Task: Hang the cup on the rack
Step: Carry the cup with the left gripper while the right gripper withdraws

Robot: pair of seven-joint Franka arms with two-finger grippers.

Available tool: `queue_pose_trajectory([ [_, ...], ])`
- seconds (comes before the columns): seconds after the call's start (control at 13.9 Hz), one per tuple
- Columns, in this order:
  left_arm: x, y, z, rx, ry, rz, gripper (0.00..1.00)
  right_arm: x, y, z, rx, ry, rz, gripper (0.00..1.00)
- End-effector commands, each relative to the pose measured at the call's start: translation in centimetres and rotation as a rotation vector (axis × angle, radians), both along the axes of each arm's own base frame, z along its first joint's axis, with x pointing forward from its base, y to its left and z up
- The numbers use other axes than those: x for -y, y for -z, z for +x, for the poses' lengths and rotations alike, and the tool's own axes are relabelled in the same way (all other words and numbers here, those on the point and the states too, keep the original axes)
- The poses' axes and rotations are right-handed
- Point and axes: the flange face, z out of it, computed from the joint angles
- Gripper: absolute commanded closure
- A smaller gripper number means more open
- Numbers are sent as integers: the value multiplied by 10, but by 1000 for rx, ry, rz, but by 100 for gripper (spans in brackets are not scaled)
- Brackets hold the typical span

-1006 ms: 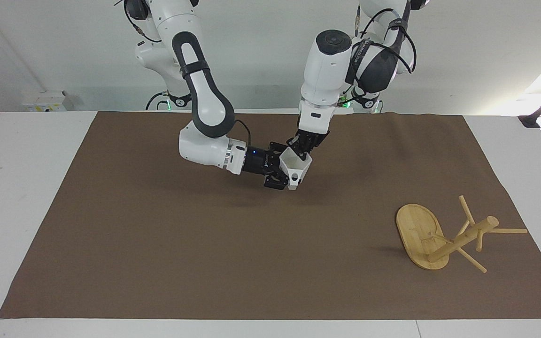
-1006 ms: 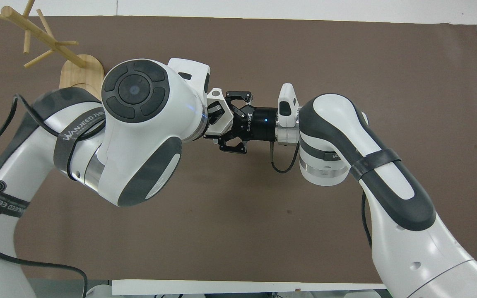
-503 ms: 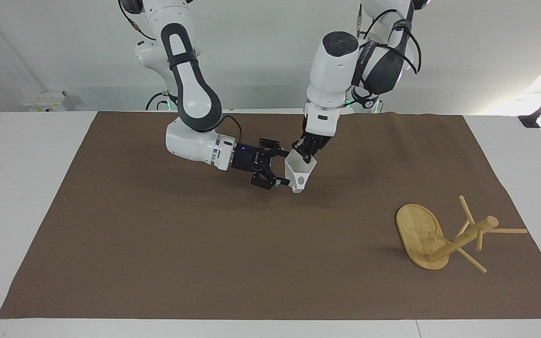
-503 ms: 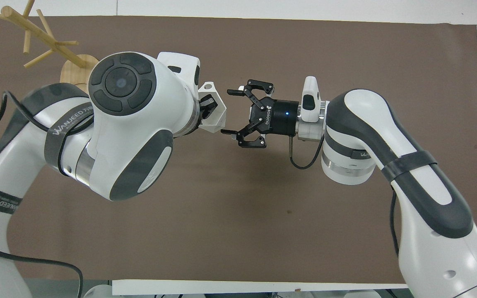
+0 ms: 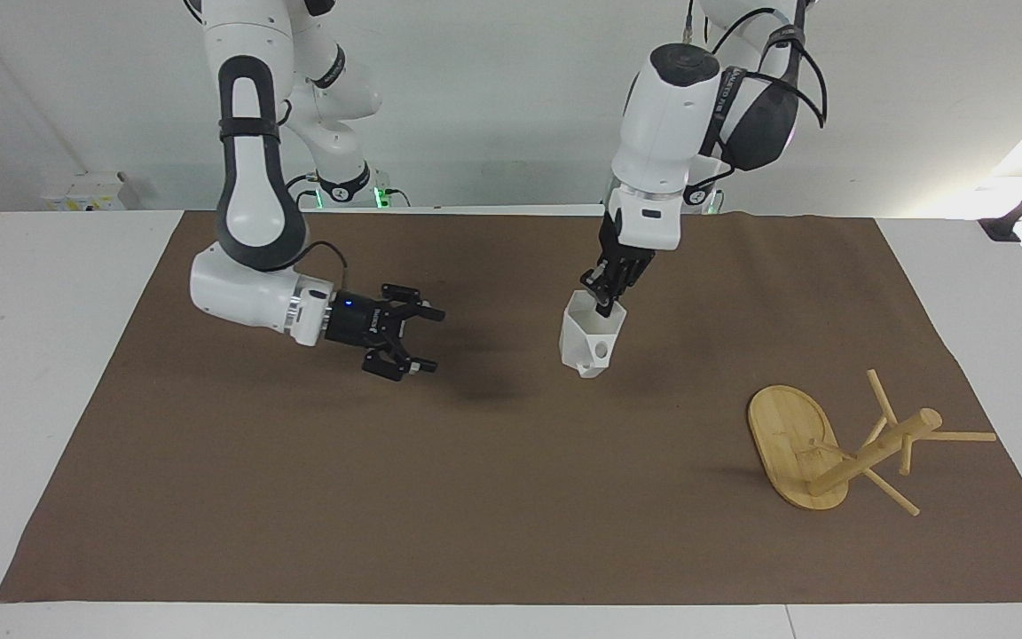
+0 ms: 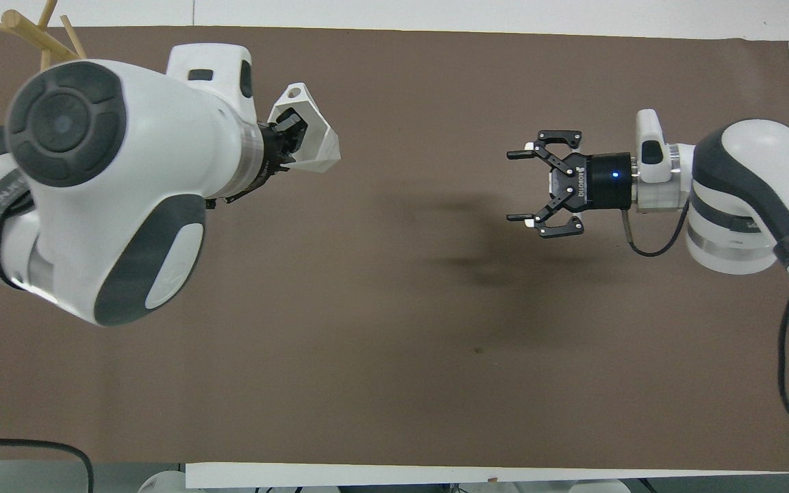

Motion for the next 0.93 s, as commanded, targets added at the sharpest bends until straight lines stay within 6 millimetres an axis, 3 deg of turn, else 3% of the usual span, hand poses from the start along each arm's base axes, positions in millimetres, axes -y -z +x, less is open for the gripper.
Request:
queue_pose_trajectory([
  [0.0, -56, 21, -7, 105, -62, -54, 100, 51, -20, 0, 18, -49, -148, 1],
  [0.22, -102, 52, -8, 255, -109, -120, 100, 87, -43, 5, 43, -125, -365, 1],
  [0.36, -115, 64, -2, 351, -154, -177, 100, 102, -60, 4, 45, -150, -486, 1],
  [0.65, -132, 108, 11, 473, -201, -205, 100, 112, -112, 12, -12, -94, -754, 1],
  [0.72, -147, 118, 14, 481, -227, -196, 100, 112, -128, 15, -45, -20, -782, 1],
  [0.86, -149, 146, 22, 523, -232, -196, 100, 113, -154, 19, -100, 87, -795, 1],
])
